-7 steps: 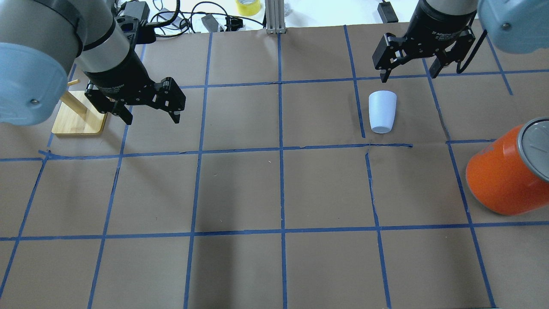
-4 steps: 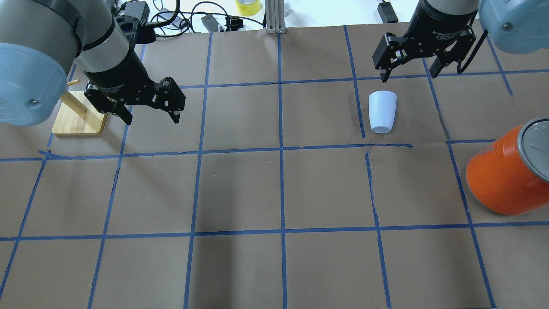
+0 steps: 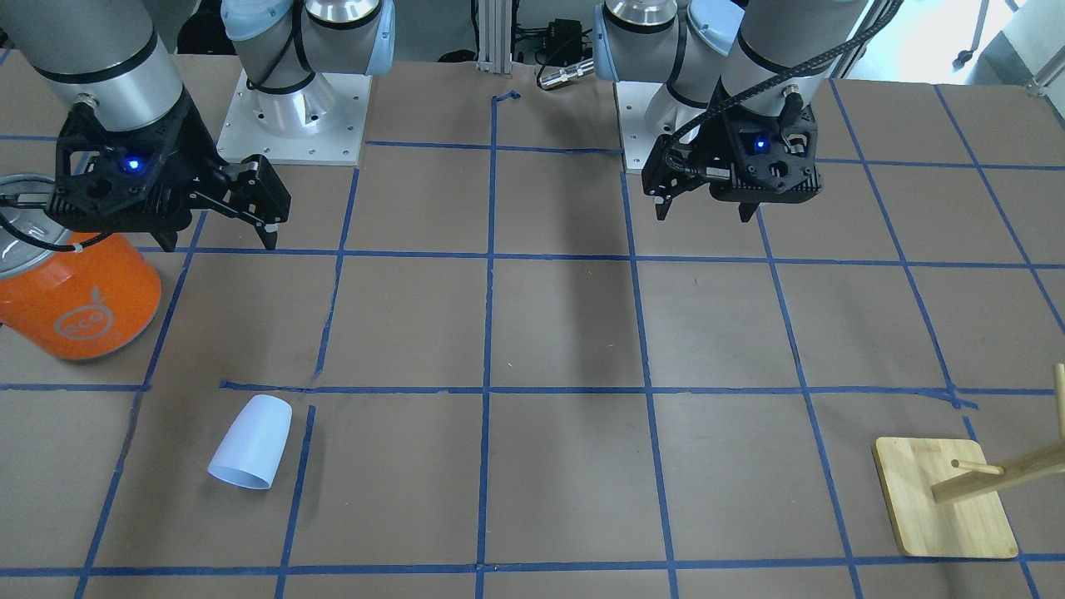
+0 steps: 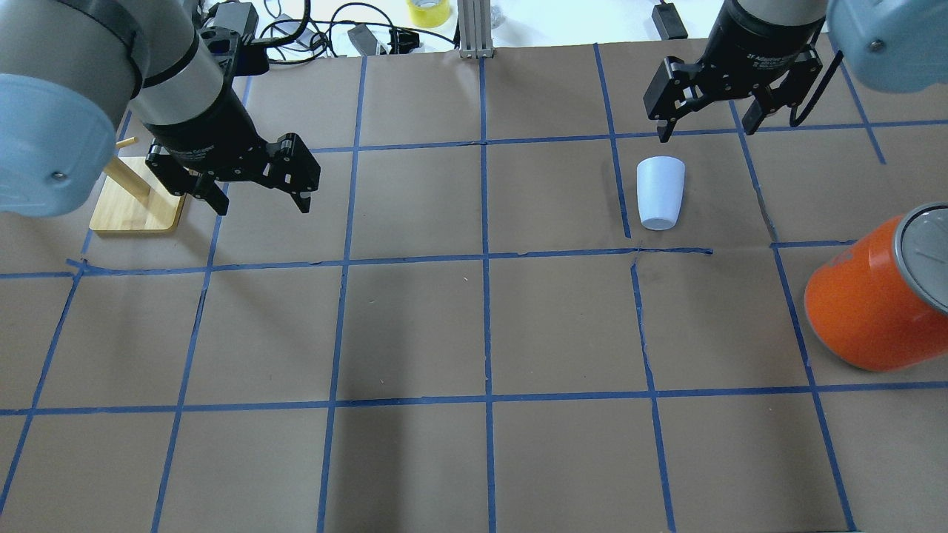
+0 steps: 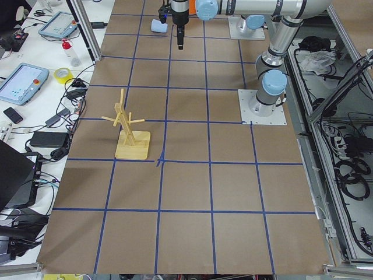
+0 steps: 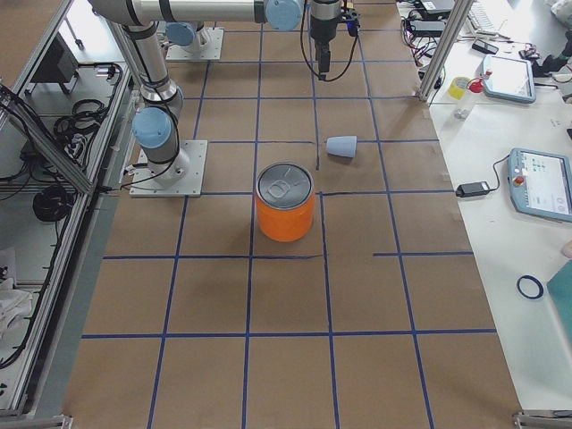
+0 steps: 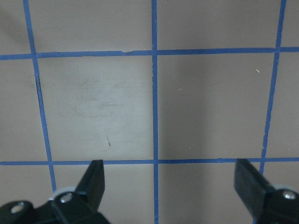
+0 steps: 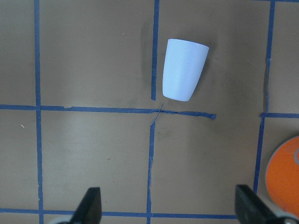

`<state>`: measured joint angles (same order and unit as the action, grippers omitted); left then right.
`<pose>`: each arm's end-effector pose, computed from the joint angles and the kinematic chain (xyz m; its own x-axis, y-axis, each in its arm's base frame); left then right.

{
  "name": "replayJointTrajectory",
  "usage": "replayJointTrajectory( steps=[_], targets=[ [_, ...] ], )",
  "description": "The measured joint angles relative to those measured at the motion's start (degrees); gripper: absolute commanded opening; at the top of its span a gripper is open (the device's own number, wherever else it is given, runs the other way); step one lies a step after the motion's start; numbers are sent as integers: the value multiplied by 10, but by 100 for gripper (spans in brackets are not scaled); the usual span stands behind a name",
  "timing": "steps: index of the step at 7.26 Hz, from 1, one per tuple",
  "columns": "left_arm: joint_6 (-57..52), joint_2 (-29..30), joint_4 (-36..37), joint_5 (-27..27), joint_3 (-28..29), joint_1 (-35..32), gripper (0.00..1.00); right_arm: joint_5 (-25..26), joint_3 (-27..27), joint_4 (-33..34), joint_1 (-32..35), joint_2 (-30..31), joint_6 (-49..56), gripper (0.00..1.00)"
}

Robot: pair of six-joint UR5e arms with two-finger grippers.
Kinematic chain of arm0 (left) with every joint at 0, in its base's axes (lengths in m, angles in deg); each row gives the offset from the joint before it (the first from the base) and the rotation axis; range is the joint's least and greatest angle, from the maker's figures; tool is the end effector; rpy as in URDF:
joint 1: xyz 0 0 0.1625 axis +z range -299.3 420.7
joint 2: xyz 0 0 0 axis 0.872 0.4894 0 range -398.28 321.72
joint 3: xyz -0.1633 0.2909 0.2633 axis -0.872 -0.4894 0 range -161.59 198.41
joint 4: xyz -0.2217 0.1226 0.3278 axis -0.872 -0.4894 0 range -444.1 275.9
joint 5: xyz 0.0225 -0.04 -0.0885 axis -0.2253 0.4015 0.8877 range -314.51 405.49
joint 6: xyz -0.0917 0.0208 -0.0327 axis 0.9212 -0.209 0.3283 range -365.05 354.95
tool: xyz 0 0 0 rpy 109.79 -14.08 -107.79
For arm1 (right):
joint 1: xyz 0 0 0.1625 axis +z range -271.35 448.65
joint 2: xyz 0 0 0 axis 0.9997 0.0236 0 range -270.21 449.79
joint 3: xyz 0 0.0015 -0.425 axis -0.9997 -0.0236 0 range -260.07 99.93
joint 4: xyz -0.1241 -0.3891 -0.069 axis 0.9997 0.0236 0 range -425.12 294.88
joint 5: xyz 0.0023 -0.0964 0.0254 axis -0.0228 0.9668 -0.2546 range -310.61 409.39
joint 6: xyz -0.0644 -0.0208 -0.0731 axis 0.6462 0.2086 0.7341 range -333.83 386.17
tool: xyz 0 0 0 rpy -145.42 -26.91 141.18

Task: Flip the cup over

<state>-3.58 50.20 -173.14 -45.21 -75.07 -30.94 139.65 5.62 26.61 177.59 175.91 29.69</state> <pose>-0.1457 -0.4748 0.4727 -0.9999 0.0031 -0.0128 0.0029 0.9999 0.0170 0.1230 -0.5268 0.4936 -0.9991 -0.0428 0.0068 -0.0430 0.9984 -0.0371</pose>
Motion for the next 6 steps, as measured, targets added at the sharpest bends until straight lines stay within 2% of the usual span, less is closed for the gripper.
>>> replayJointTrajectory(
  steps=[4,6],
  targets=[
    [0,-2,1,0,1,1,100,-1,-1,2,0,-8,2,100],
    [-1,-2,1,0,1,1,100,-4,-4,15,-5,-37,2,100]
  ],
)
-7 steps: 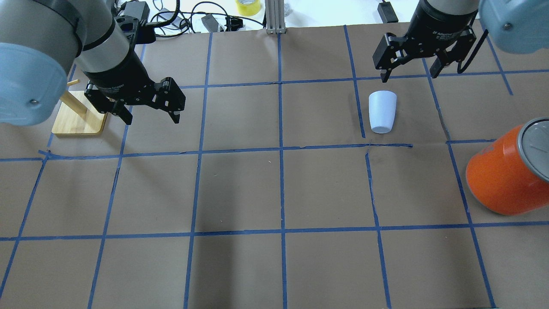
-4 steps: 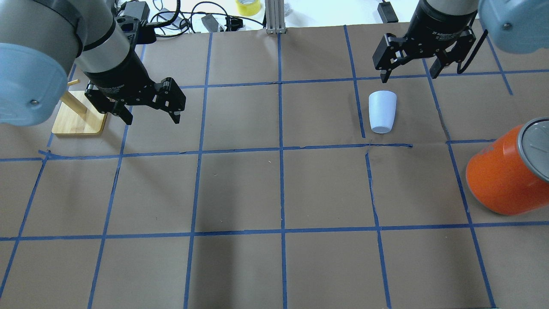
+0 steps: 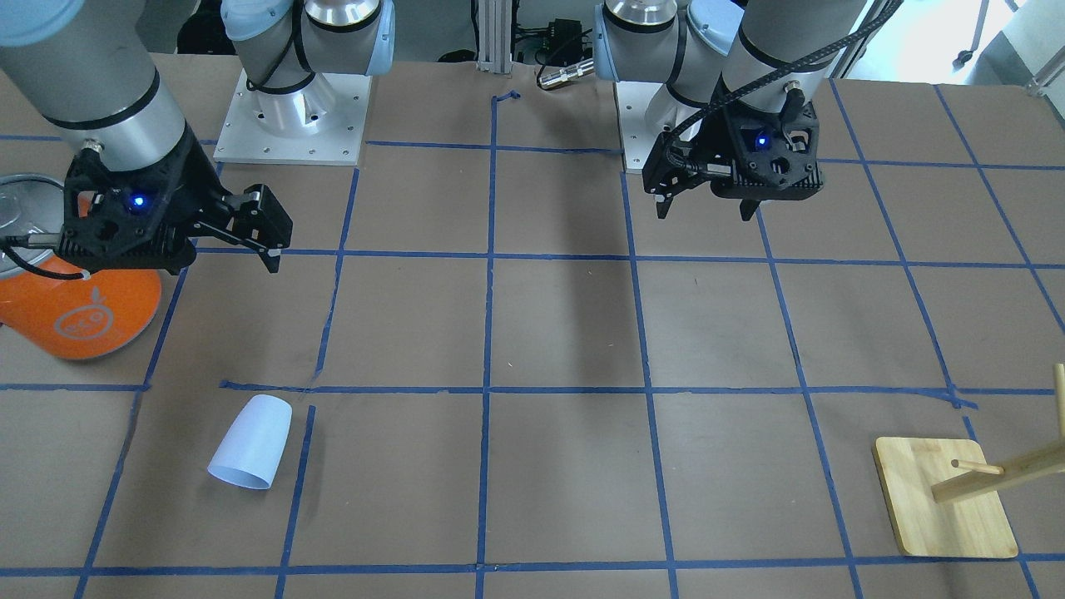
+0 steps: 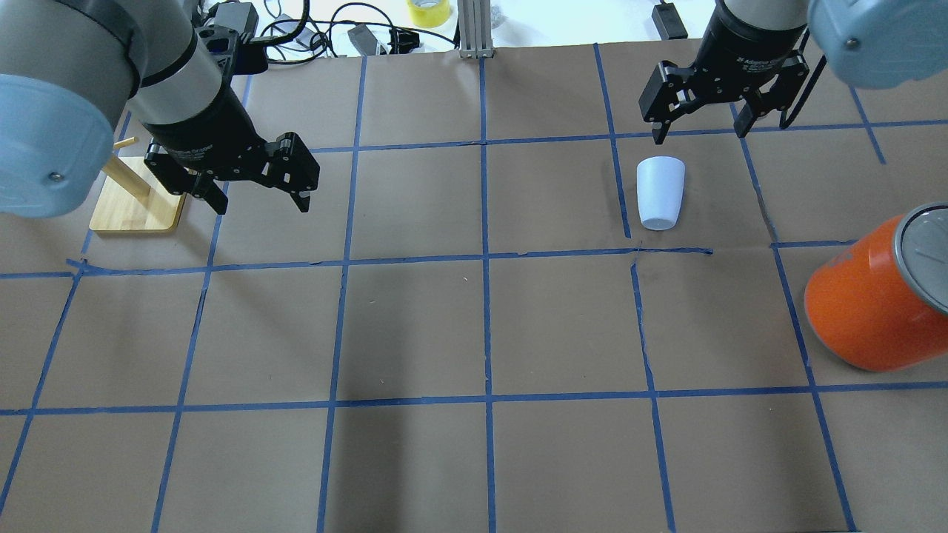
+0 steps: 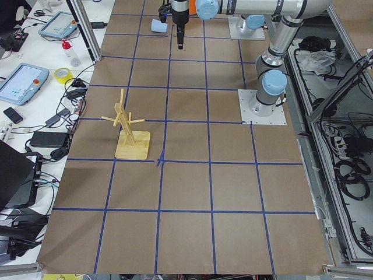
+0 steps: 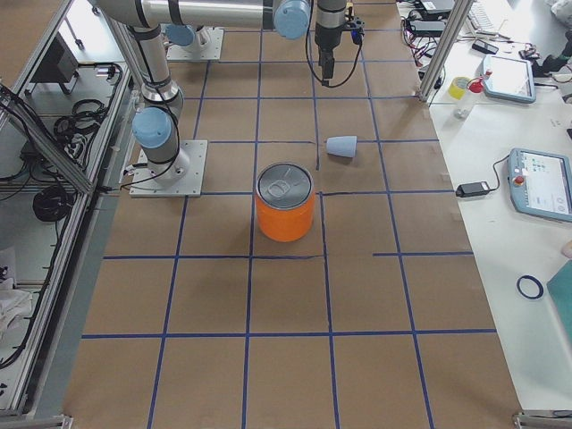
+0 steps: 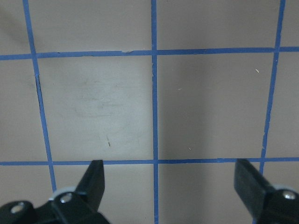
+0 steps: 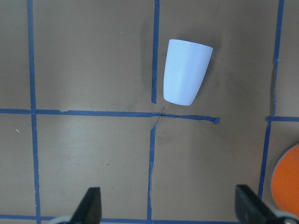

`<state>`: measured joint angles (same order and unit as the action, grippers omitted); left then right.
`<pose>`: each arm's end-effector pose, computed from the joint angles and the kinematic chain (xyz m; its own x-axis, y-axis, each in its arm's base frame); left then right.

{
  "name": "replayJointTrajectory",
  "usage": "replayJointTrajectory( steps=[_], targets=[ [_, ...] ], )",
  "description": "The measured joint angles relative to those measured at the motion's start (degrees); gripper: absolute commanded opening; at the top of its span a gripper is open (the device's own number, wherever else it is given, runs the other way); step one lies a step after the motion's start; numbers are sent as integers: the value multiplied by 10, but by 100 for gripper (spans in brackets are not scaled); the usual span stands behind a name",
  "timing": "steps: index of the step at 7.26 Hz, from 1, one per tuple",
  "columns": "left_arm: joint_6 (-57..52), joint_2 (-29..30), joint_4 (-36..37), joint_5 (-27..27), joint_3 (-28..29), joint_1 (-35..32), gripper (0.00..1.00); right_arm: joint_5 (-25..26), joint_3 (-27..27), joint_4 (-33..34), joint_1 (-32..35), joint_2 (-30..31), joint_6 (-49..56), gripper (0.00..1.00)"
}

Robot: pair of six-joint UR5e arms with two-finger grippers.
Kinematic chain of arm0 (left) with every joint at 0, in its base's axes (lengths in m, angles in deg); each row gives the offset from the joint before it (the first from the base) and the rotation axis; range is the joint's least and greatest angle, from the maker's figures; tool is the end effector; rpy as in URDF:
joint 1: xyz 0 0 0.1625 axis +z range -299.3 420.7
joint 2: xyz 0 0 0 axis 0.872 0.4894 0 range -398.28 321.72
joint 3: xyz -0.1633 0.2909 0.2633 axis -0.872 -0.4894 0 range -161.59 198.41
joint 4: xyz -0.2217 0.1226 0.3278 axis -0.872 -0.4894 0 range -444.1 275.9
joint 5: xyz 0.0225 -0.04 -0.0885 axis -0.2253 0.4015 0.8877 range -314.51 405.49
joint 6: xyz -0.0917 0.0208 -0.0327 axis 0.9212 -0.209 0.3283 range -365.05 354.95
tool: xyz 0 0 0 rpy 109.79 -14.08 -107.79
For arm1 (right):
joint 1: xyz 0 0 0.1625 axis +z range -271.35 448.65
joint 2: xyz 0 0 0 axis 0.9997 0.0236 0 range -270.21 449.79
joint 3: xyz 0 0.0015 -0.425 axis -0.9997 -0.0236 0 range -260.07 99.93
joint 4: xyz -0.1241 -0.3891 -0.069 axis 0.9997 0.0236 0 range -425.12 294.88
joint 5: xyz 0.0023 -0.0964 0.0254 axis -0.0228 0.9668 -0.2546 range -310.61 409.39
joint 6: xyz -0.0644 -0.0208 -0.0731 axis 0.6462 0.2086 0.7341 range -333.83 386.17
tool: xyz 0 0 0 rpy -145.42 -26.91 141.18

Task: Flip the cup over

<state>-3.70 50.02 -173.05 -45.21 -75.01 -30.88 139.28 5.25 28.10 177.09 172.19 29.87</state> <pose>-0.1452 -0.4742 0.4748 -0.9999 0.0041 -0.0126 0.0039 0.9999 0.0113 0.1184 -0.5516 0.4646 -0.9993 -0.0374 -0.0016 -0.0374 0.9993 -0.0051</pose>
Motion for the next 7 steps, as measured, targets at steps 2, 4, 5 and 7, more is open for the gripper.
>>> replayJointTrajectory(
  steps=[2,4,5,7],
  targets=[
    [1,2,0,0,0,0,100,2,-1,50,-10,-64,1,100],
    [2,4,0,0,-1,-1,100,4,7,114,-15,-133,1,100],
    [2,5,0,0,-1,-1,100,6,10,135,-16,-160,0,100],
    [2,6,0,1,-1,-1,100,22,24,169,-17,-195,1,100]
  ],
)
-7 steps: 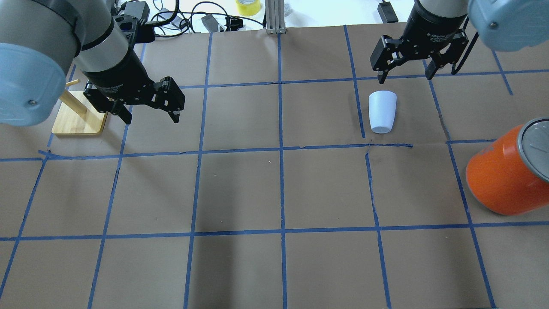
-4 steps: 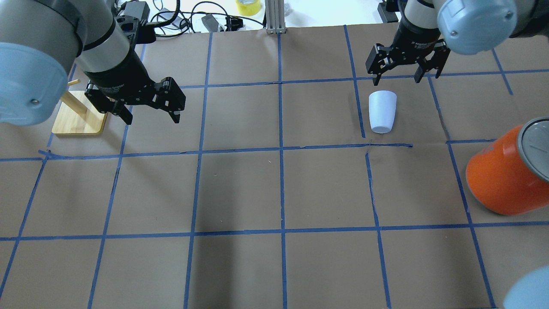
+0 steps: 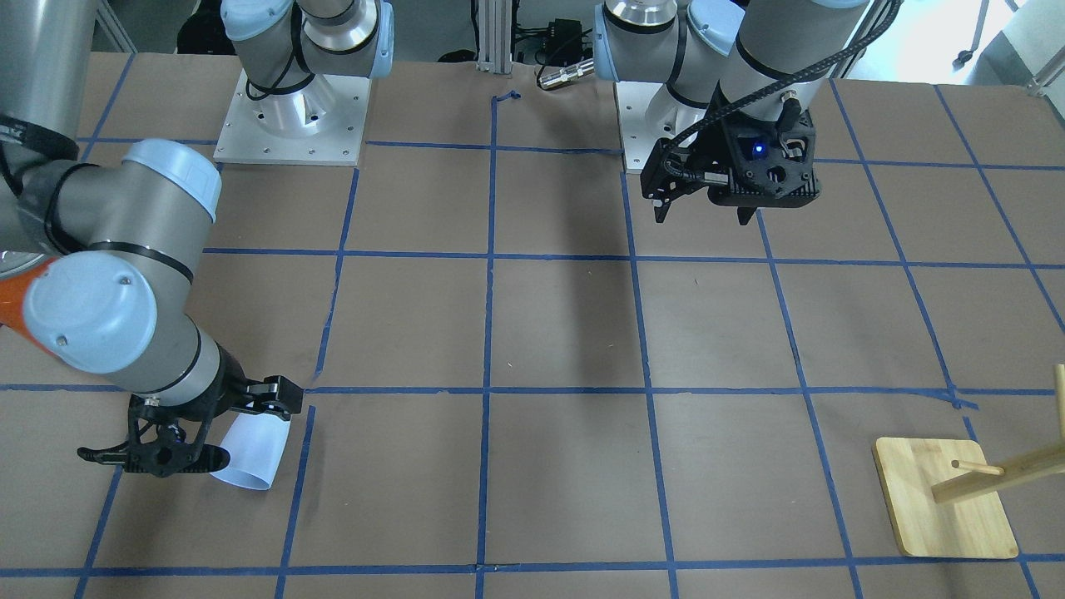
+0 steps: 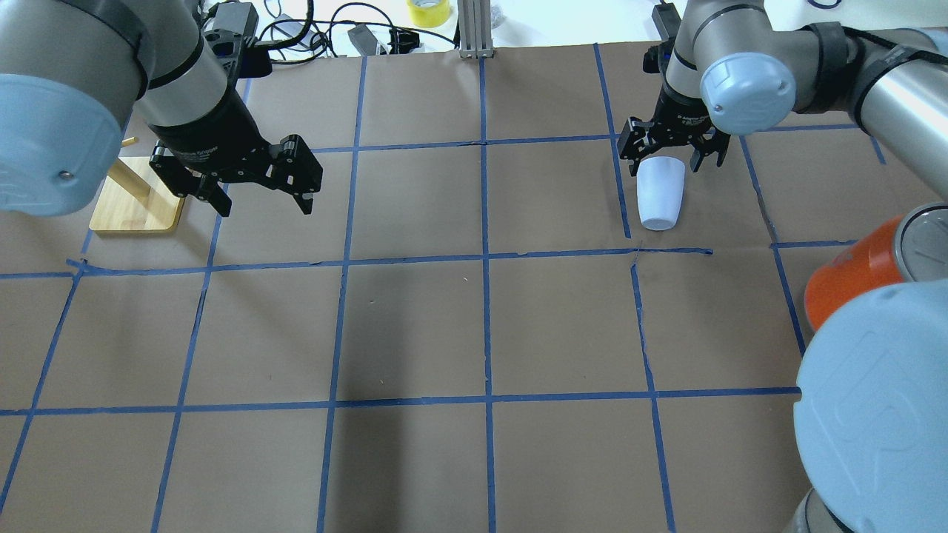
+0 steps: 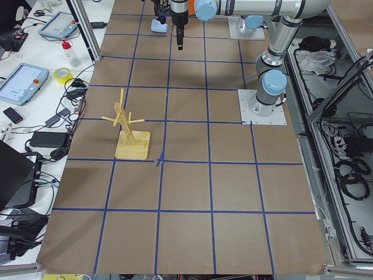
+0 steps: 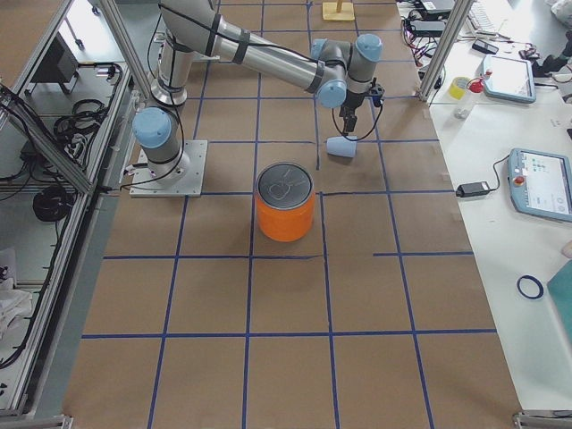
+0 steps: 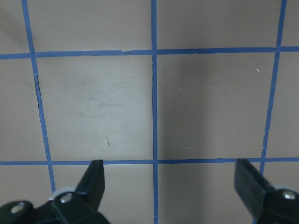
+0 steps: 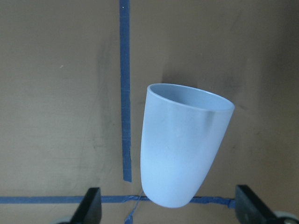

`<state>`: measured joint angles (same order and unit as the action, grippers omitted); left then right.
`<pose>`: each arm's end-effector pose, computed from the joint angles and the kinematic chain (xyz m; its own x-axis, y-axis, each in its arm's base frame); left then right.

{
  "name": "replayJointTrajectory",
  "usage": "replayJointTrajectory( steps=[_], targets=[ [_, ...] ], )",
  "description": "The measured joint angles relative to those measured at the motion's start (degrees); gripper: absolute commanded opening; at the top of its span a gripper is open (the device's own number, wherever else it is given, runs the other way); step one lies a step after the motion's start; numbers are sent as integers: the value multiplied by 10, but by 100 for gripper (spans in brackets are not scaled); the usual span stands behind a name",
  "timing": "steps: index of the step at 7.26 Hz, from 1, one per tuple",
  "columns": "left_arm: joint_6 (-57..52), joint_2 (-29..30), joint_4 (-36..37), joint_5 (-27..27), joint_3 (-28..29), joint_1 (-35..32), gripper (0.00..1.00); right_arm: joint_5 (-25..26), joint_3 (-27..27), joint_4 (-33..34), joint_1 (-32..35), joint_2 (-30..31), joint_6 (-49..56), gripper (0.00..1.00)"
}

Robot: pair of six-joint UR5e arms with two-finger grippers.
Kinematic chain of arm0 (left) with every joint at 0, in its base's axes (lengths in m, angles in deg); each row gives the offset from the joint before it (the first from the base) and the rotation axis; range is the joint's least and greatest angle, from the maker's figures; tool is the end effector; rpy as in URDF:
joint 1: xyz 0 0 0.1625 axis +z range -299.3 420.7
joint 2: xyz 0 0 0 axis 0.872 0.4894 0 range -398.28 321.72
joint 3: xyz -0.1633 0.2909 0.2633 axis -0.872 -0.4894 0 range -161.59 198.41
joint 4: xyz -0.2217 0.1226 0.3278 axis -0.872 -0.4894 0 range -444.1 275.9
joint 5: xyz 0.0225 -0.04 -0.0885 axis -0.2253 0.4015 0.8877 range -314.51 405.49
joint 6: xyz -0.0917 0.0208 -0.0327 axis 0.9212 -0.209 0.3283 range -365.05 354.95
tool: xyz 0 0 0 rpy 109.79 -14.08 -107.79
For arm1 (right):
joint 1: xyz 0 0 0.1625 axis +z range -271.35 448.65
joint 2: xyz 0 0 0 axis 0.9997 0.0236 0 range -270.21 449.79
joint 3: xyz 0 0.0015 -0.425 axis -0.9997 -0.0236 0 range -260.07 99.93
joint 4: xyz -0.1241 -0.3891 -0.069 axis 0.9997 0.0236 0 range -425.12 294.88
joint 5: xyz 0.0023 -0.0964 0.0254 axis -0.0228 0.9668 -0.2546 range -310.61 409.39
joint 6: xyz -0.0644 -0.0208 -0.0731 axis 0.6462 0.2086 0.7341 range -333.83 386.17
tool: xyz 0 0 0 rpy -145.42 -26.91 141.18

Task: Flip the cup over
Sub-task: 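Lower the right gripper onto the upside-down pale blue cup and grasp it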

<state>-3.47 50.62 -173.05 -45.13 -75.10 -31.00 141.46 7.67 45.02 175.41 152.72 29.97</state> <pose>-0.1464 -0.4770 0.4690 -0.9999 0.0023 -0.0116 0.0020 0.9997 0.0233 0.0932 -0.6470 0.2689 -0.9995 -0.0126 0.0305 -0.0100 0.9964 0.0838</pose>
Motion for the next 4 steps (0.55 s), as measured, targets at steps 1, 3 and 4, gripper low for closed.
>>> replayJointTrajectory(
  steps=[1,3,4],
  targets=[
    [0,1,0,0,0,-1,100,8,16,25,0,-8,0,100],
    [0,2,-1,0,-1,-2,100,12,51,101,-1,-21,-1,100],
    [1,2,-1,0,-1,-2,100,13,60,131,-1,-32,-1,90]
  ],
)
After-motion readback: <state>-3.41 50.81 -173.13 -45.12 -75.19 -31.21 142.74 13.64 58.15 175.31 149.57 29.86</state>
